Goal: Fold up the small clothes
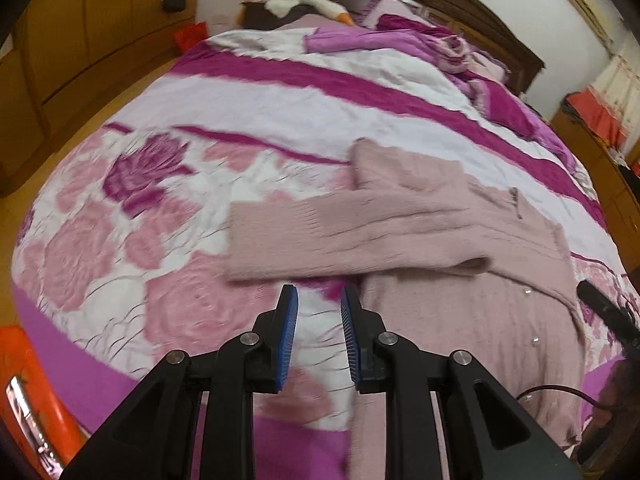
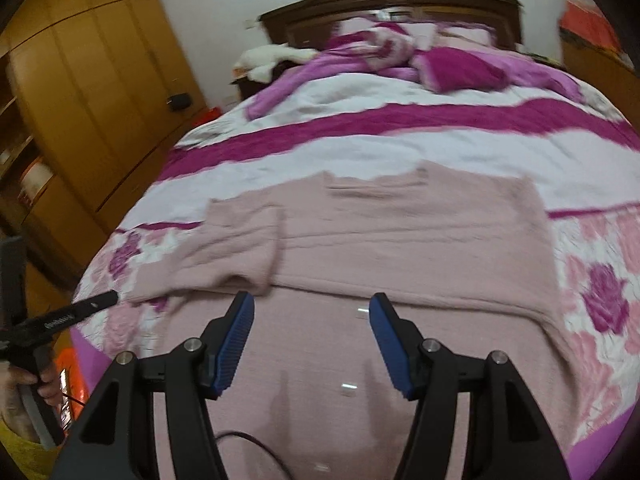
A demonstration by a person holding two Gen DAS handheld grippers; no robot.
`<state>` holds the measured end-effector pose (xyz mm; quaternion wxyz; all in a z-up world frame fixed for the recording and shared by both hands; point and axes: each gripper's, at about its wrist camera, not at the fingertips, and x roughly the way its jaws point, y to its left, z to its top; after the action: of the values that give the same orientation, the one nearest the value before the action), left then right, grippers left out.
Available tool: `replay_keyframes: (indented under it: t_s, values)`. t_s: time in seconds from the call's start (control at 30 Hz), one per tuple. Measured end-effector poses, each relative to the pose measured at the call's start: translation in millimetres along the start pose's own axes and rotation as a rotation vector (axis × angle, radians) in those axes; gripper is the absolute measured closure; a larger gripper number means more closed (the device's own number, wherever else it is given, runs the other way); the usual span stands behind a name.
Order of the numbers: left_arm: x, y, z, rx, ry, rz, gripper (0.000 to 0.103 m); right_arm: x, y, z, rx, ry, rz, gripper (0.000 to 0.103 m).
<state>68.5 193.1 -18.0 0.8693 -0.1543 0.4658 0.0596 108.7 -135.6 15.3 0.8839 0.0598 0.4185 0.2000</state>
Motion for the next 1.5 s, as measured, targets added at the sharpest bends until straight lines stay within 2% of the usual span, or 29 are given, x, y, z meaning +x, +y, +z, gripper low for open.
replay_keyframes:
  t_s: [0.27, 0.43, 0.73, 1.1, 1.37, 1.43, 1.5]
  values:
    - [9, 45, -15, -0.045, 0.03, 0.048, 0.103, 43, 95, 4, -0.157, 0.069, 0.09, 0.04]
    - [14, 65, -20, -0.07, 0.026, 0.078, 0.103, 75, 141, 1, -0.21, 0.131, 0.151, 0.04]
    - [30, 92, -30, -0.169, 0.048, 0.029, 0.103, 137, 206, -9, -0.335, 0.226, 0.172, 0.04]
    - [34, 102, -34, -0.23, 0.038, -0.005, 0.103, 185, 244, -28, -0.54, 0.284, 0.107, 0.04]
    - [34, 106, -35, -0.25, 0.033, -0.023, 0.103, 198, 251, -32, -0.577, 0.275, 0.087, 0.037]
    - [34, 106, -35, -0.252, 0.032, -0.021, 0.103, 200, 253, -34, -0.598, 0.266, 0.076, 0.04]
    - [34, 105, -36, -0.25, 0.03, -0.018, 0.103, 200, 255, -35, -0.62, 0.254, 0.066, 0.055]
